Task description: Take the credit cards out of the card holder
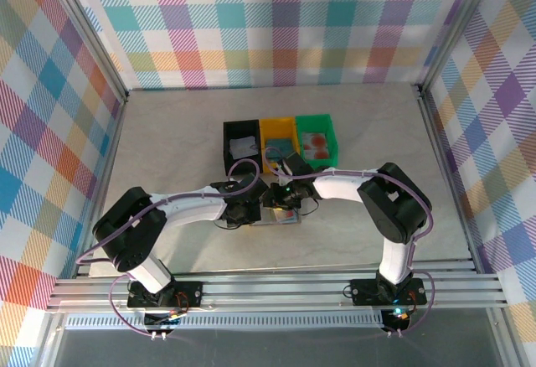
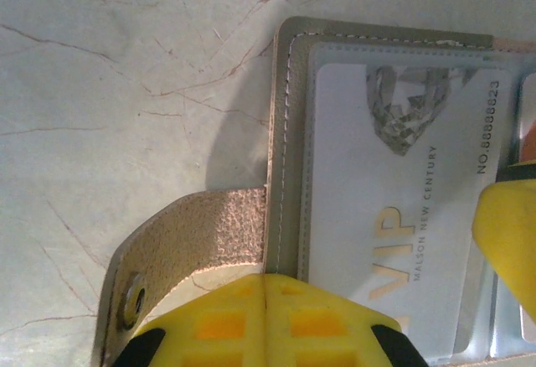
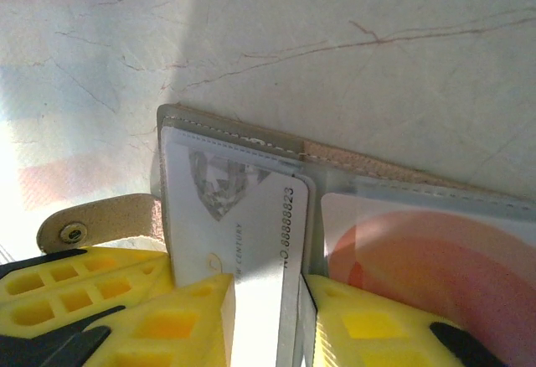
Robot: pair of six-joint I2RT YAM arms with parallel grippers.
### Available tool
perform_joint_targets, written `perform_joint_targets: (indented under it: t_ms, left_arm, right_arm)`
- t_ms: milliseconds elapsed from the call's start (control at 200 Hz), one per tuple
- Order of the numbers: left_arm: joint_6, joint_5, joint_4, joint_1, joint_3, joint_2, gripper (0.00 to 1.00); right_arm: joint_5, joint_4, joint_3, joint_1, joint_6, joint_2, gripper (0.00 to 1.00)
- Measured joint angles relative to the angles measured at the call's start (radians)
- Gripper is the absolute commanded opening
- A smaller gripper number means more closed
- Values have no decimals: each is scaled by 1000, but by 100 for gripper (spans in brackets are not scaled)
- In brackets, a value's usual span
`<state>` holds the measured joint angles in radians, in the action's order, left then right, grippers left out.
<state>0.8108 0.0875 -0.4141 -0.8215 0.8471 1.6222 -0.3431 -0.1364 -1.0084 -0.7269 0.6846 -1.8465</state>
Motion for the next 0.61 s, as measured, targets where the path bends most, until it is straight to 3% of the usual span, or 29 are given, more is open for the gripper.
perform_joint_targets:
  t_ms: [605]
  left_arm:
    - [0,0,-6,0,4,5,0]
  right_arm:
    - [-7,7,6,1,-13,2,27]
